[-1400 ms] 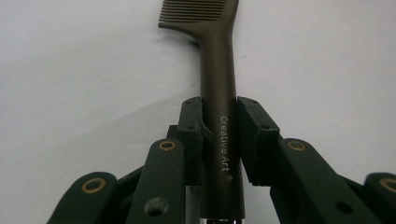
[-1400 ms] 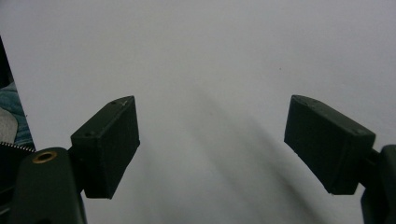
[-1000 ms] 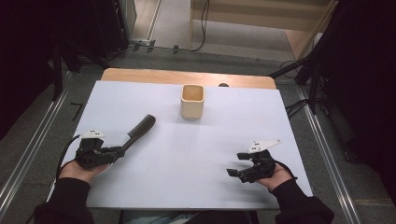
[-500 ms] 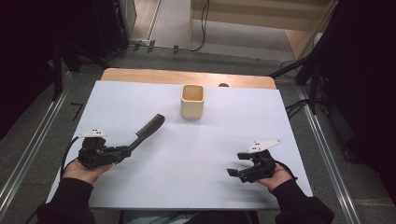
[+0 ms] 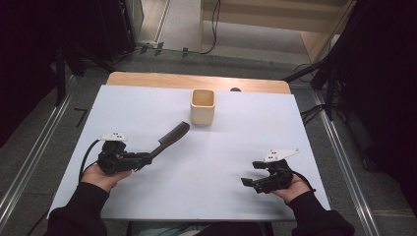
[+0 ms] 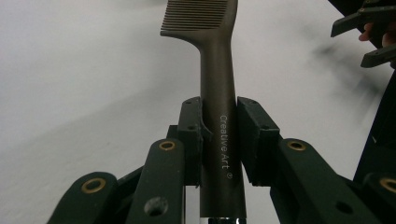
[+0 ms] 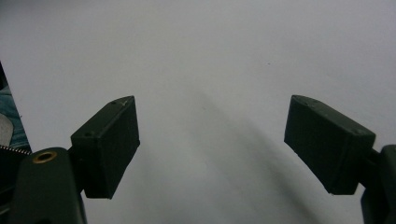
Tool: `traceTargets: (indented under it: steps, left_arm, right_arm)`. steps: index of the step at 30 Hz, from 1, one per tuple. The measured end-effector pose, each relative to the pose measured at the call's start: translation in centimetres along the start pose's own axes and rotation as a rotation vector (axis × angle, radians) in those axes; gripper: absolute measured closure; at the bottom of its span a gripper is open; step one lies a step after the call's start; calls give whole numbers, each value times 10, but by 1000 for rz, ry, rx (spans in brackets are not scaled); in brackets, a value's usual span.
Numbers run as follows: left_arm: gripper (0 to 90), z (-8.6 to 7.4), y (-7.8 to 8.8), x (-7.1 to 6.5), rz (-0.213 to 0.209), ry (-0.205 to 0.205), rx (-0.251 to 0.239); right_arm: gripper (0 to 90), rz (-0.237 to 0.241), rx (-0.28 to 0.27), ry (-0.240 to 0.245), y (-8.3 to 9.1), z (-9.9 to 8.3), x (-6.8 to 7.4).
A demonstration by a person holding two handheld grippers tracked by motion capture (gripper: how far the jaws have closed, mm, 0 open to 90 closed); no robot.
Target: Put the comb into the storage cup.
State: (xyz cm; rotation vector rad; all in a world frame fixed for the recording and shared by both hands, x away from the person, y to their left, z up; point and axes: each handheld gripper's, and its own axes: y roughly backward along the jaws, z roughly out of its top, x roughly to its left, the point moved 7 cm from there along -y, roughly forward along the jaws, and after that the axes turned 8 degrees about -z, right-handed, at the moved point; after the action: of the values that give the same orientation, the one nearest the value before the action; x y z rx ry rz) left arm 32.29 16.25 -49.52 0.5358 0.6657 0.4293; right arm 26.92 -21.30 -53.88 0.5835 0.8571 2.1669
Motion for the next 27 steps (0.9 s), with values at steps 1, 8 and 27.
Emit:
traceTargets:
  steps: [1,8,27]
  left_arm:
    - [725,1,-2,-1,-3,-5,4]
    - [725,11,-15,-9,-35,-21,11]
    - [725,38,-58,-26,-78,-70,40]
  right_arm:
    - [163,-3,-3,-2,0,-1,0]
    - [163,-18,-12,-14,6,-4,-2]
    - [163,-69,-53,-45,18,-7,-2]
